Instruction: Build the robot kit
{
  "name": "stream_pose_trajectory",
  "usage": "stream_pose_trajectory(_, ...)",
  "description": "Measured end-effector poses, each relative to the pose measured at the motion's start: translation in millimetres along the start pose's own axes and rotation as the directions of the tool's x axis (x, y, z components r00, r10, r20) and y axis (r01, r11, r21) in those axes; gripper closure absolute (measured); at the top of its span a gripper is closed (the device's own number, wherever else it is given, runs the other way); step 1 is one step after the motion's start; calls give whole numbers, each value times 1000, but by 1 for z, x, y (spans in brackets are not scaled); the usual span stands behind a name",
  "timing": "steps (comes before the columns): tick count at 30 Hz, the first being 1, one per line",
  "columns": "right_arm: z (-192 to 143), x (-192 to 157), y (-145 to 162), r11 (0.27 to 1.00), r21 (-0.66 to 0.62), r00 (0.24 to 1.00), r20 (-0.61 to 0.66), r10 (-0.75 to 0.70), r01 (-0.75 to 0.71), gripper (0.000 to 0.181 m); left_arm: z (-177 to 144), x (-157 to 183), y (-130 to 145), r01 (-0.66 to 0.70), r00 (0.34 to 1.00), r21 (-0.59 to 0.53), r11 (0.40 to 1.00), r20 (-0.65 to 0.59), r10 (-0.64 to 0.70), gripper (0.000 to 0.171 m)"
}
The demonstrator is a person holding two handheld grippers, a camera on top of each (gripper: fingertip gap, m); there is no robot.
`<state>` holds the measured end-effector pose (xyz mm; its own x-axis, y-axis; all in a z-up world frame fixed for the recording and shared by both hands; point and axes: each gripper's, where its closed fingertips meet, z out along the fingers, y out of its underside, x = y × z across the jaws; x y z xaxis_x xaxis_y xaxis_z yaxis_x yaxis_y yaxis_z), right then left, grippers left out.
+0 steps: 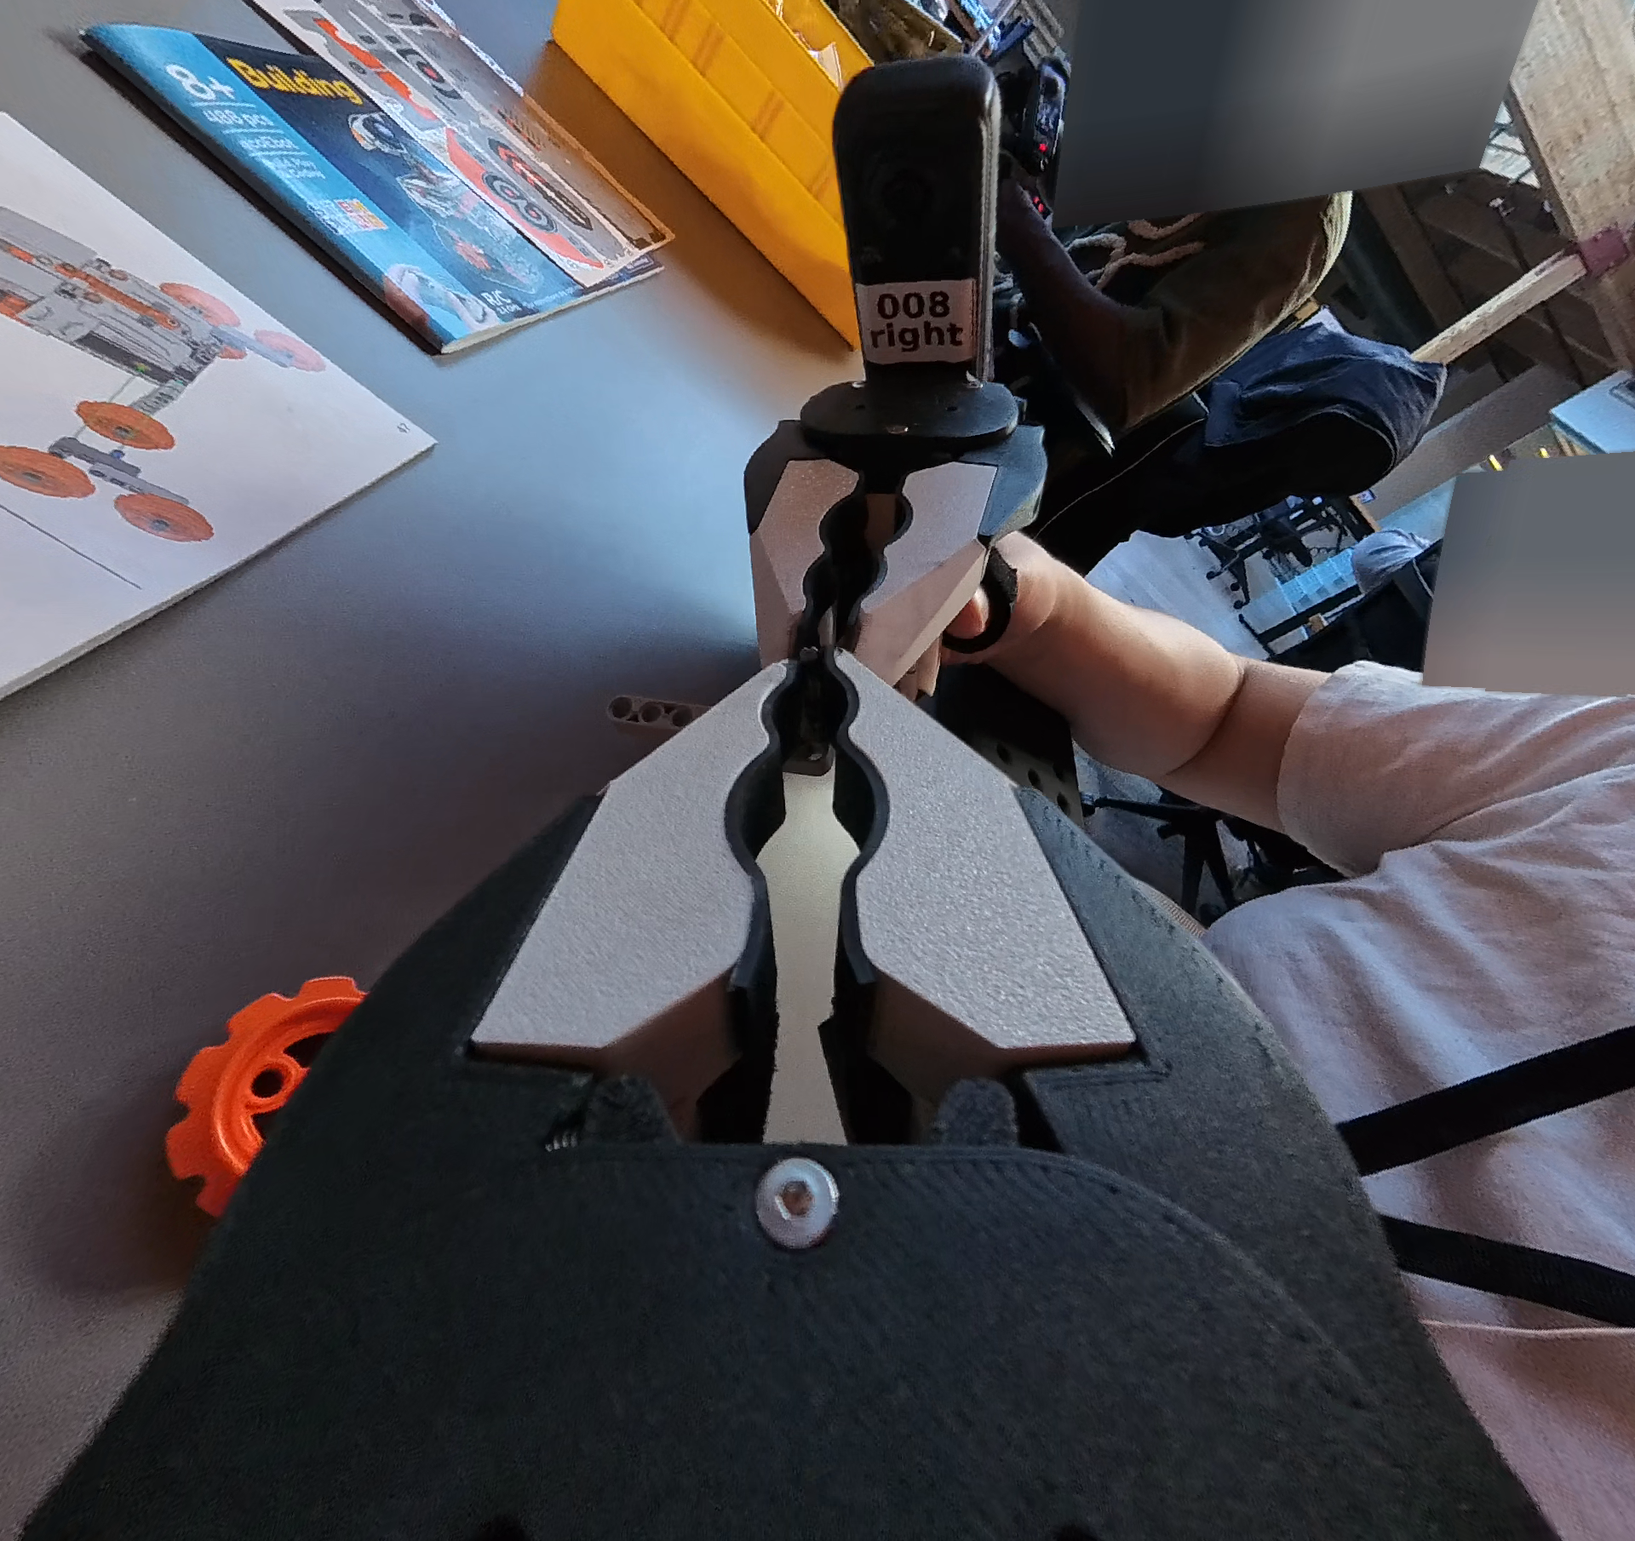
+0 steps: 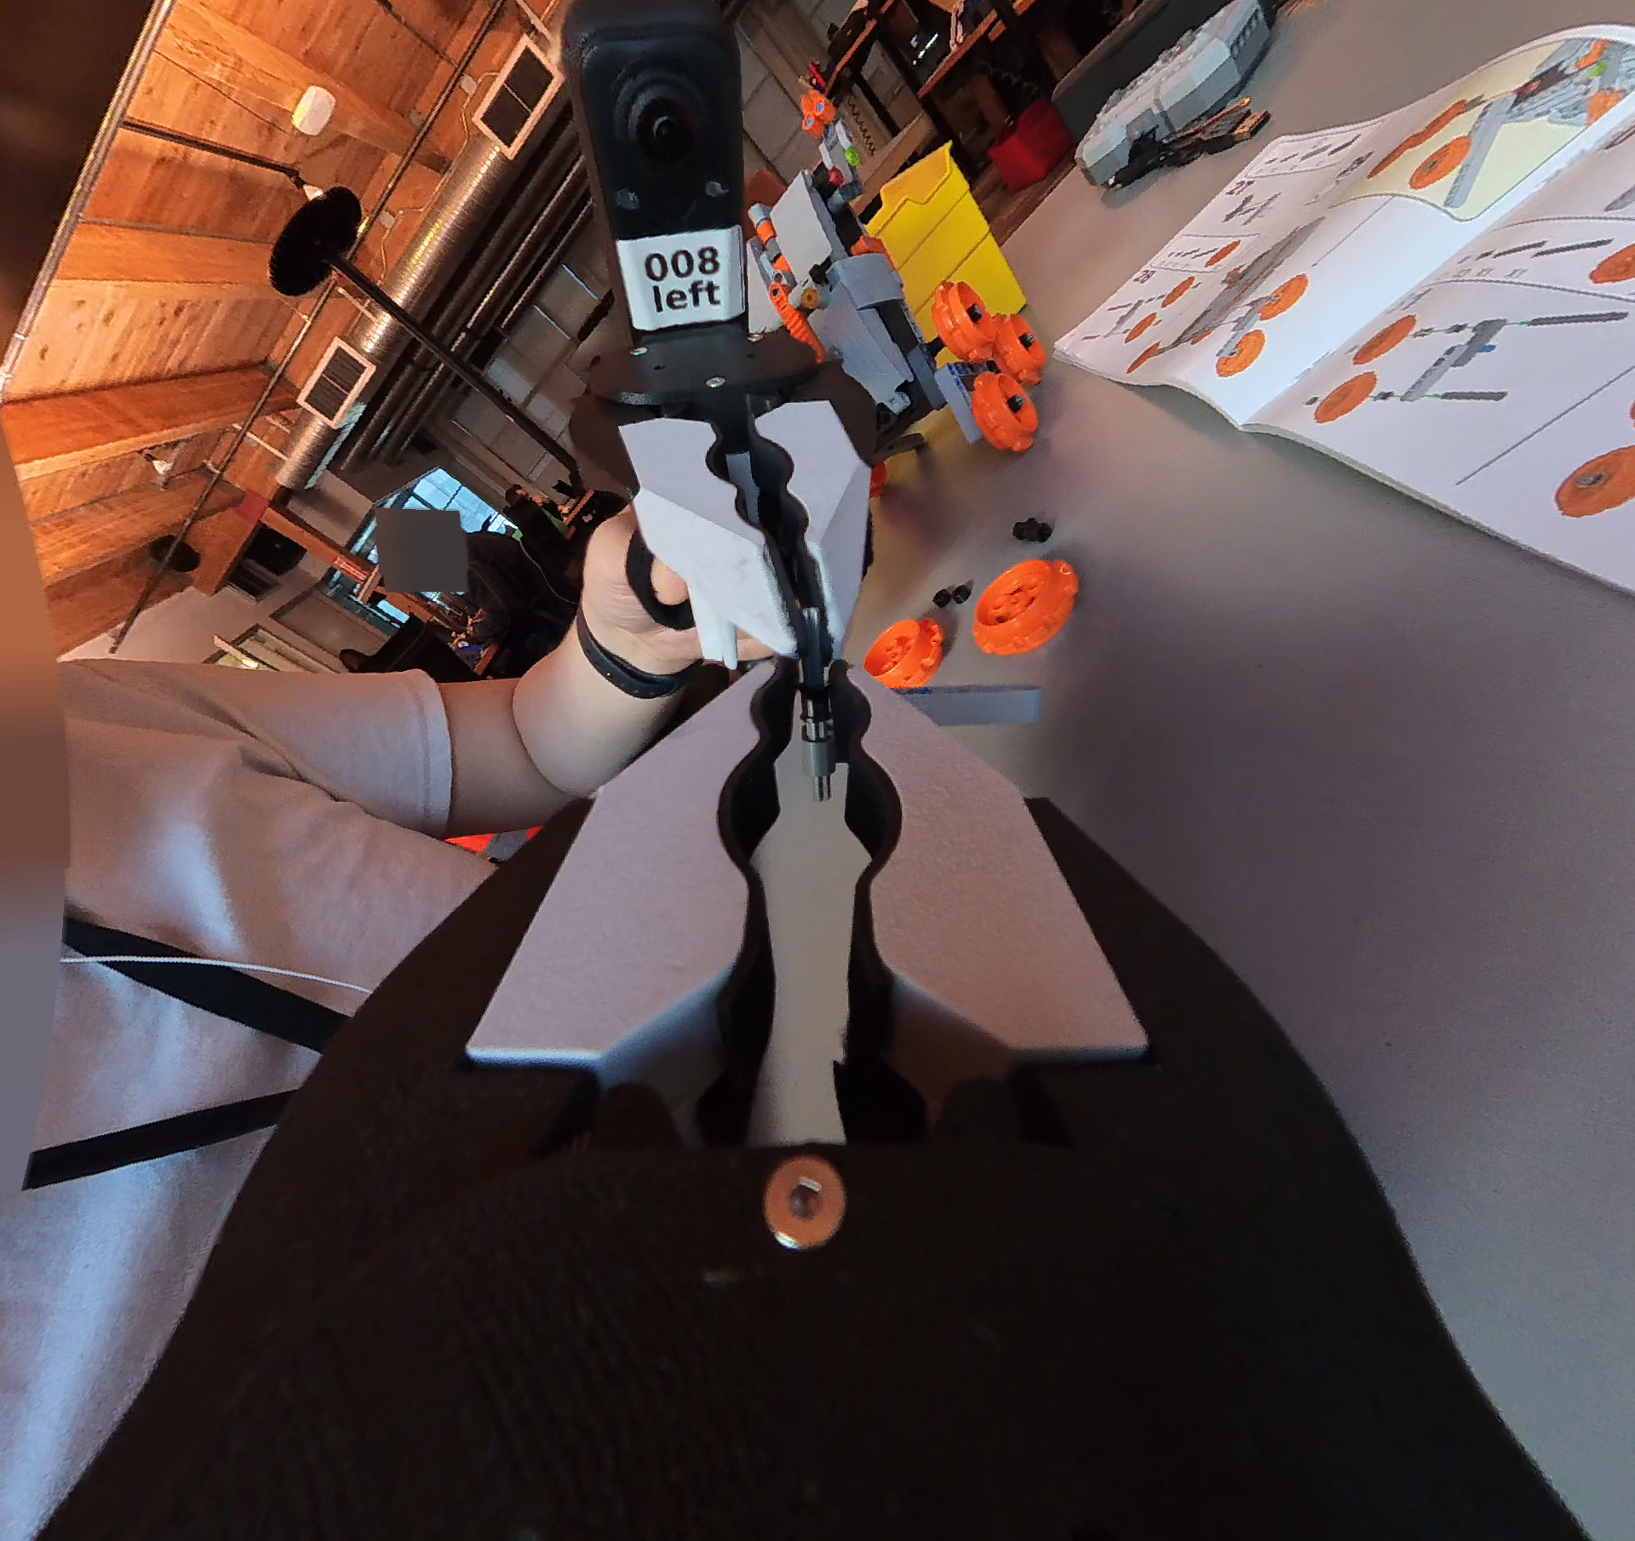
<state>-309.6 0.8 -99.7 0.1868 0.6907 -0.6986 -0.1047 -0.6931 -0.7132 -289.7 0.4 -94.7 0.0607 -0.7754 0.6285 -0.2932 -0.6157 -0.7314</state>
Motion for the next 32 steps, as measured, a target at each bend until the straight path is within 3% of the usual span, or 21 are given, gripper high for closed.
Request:
stream_pose_trajectory(8, -8, 2, -12, 996, 77, 999, 10, 33, -34, 174, -4, 2, -7, 90, 994, 59, 994, -60, -87, 171)
stream_pose_trajectory(18, -7, -5, -10, 986, 69, 983, 118, 142, -151, 171, -4, 4, -9, 46, 998, 70, 997, -47, -43, 171)
stream_pose_trajectory(32, -6, -1, -3, 997, 26, 996, 49, 76, -77, 177, 1, 1, -4, 55, 998, 44, 998, -10, -54, 171)
